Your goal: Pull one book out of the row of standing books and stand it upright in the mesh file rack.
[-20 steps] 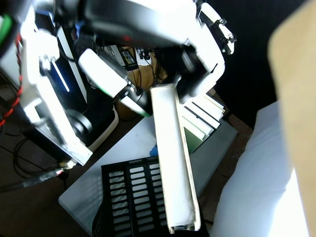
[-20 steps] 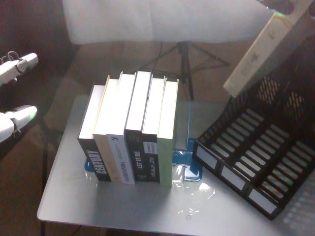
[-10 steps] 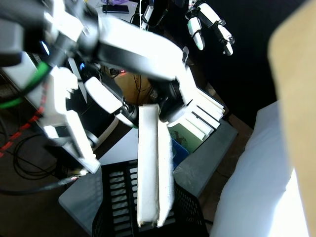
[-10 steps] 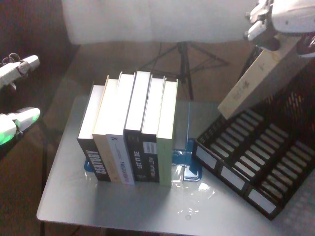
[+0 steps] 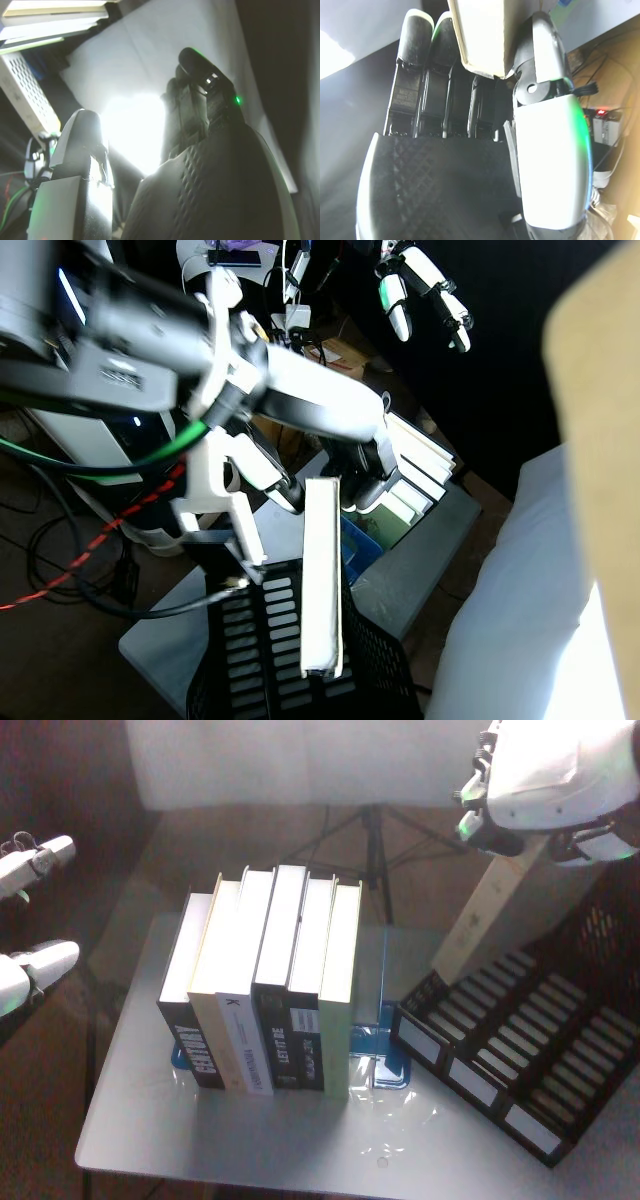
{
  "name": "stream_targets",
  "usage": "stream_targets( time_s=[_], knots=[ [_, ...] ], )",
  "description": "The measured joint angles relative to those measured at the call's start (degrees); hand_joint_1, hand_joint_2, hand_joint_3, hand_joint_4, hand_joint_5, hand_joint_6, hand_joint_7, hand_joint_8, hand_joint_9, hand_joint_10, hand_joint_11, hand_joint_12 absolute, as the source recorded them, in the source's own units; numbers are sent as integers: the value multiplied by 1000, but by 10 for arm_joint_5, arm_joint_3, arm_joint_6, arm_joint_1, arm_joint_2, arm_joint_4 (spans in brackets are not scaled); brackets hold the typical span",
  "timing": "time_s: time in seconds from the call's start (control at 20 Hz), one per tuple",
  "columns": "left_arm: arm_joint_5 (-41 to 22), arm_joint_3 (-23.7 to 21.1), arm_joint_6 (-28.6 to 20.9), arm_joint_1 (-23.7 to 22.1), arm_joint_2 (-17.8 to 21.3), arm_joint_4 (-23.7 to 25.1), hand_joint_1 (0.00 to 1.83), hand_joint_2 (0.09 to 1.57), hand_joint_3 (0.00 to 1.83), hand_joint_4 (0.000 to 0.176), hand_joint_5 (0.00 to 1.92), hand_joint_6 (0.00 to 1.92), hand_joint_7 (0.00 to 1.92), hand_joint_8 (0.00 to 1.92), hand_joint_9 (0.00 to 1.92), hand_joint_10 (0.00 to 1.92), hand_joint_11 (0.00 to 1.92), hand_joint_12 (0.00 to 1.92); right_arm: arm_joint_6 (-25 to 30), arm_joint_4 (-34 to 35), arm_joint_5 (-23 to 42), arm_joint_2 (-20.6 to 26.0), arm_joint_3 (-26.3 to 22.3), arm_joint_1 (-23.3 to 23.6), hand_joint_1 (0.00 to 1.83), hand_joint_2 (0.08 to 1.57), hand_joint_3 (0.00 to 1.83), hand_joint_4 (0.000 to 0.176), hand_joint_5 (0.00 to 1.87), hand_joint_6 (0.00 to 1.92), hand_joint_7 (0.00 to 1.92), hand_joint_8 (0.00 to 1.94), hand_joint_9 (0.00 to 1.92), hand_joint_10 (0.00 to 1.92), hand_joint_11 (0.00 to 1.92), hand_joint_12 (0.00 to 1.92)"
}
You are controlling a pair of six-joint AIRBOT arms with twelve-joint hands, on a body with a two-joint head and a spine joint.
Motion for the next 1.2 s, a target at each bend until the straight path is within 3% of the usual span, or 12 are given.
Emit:
stream_targets(
  time_s=[0.05,0.1,0.15,0.2,0.25,0.35,0.5,0.6,0.65,0.9,0.95,1.2],
  knots=[
    [-1,0,0,3,0,0,760,1370,3,0,175,4,243,1,279,207,0,1641,0,0,-2,-6,7,-4,1265,1188,0,0,834,971,869,1443,1054,1610,1047,1816],
    [0,0,0,3,0,0,761,1369,2,0,179,4,247,2,262,215,0,1594,0,0,-3,-12,15,-9,1239,1200,5,0,810,1026,857,1501,1054,1648,1043,1846],
    [0,0,-1,3,0,-1,769,1369,1,0,181,4,249,2,248,222,0,1538,-1,-5,-3,-18,23,-14,1328,1204,7,0,718,1217,794,1362,875,1520,888,1789],
    [-1,0,-1,3,0,-3,770,1368,1,0,184,5,250,2,244,224,0,1524,-1,-5,-5,-26,32,-18,1329,1216,10,0,678,1299,770,1351,832,1513,781,1837],
    [-4,0,-3,3,0,-3,772,1369,1,0,186,5,247,0,237,223,0,1519,-2,-5,-8,-37,42,-26,1247,1219,7,0,701,1209,855,1445,1049,1552,1036,1790],
    [-10,1,-3,4,-5,-3,763,1370,1,0,180,1,241,1,242,238,0,1507,-1,-6,-7,-52,56,-39,1315,1230,8,0,591,1375,788,1355,894,1514,870,1811],
    [-9,2,-4,4,-8,-2,762,1378,3,0,163,0,224,1,206,240,0,1493,7,-12,-6,-68,77,-46,1328,1237,5,0,563,1443,733,1354,873,1472,913,1748],
    [-12,3,-5,6,-8,-4,772,1379,1,0,172,3,232,3,188,238,0,1415,25,-30,-11,-72,87,-49,1337,1230,0,0,649,1447,749,1285,790,1482,721,1764],
    [-13,4,-5,6,-8,-4,785,1376,0,0,175,3,236,3,197,244,0,1427,31,-33,-10,-72,91,-50,1346,1211,0,0,682,1368,791,1238,833,1435,743,1752],
    [-14,4,-7,6,-10,-3,788,1380,1,0,179,3,250,6,211,249,0,1409,42,-35,-12,-74,103,-54,1341,1216,2,0,685,1379,785,1276,786,1464,686,1783],
    [-13,5,-7,6,-11,-3,792,1383,1,0,176,1,255,5,205,253,0,1434,43,-35,-12,-75,106,-56,1357,1184,0,0,748,1254,852,1167,856,1400,723,1732],
    [-15,9,-9,6,-14,-4,815,1386,0,0,163,0,233,0,186,254,0,1415,76,-76,-10,-78,127,-56,1374,1133,0,0,842,1106,947,1003,942,1289,779,1634]
  ],
)
